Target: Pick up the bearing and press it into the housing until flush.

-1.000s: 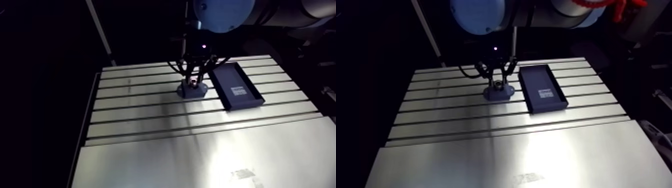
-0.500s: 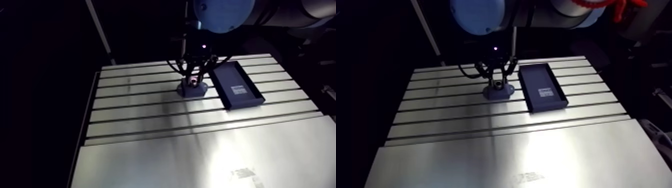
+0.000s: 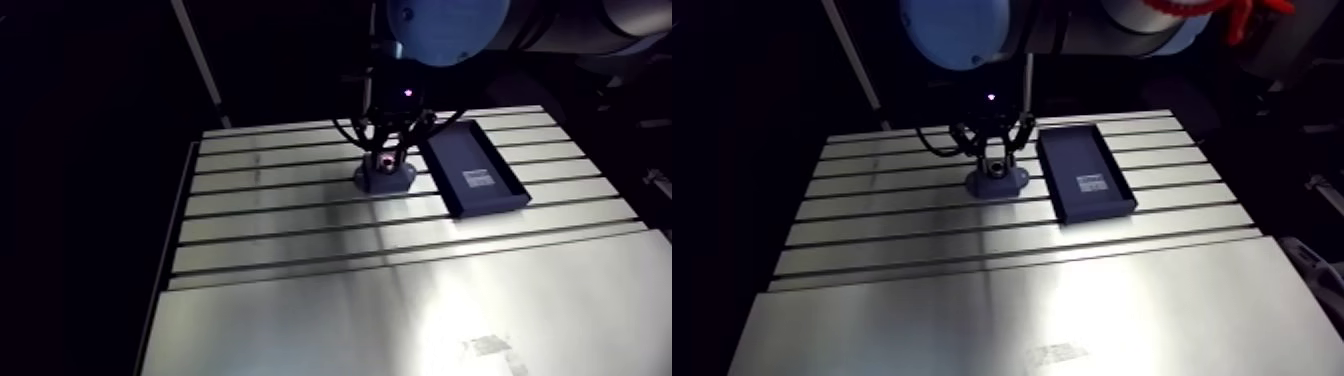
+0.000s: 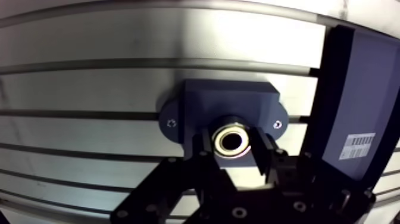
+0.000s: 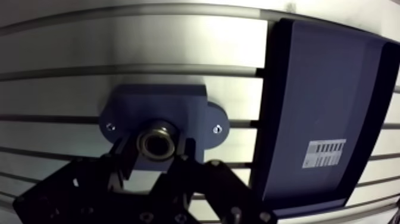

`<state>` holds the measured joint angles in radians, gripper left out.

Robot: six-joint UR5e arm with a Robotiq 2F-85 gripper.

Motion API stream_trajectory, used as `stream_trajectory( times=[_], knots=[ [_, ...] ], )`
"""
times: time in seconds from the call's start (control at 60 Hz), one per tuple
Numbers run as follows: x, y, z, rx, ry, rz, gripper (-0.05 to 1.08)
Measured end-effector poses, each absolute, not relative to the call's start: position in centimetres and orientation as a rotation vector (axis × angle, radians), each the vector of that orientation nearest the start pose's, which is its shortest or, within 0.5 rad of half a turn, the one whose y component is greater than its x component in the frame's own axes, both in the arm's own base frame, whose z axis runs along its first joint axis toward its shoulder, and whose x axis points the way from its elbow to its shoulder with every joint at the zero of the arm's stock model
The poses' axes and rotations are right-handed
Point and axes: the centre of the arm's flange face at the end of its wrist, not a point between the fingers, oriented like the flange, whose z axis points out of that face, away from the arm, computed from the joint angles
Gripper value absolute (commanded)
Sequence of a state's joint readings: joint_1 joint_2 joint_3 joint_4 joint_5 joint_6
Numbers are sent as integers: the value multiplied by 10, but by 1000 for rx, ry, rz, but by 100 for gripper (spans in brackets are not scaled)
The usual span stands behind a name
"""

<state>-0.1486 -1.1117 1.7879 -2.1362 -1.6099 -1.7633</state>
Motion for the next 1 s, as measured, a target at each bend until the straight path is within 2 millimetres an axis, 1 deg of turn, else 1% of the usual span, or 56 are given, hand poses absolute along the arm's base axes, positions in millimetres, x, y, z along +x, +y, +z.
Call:
stream_trajectory(
  times=[1.0],
  knots=[
    [-595,-41,187,-75,3022,28,66]
  ],
)
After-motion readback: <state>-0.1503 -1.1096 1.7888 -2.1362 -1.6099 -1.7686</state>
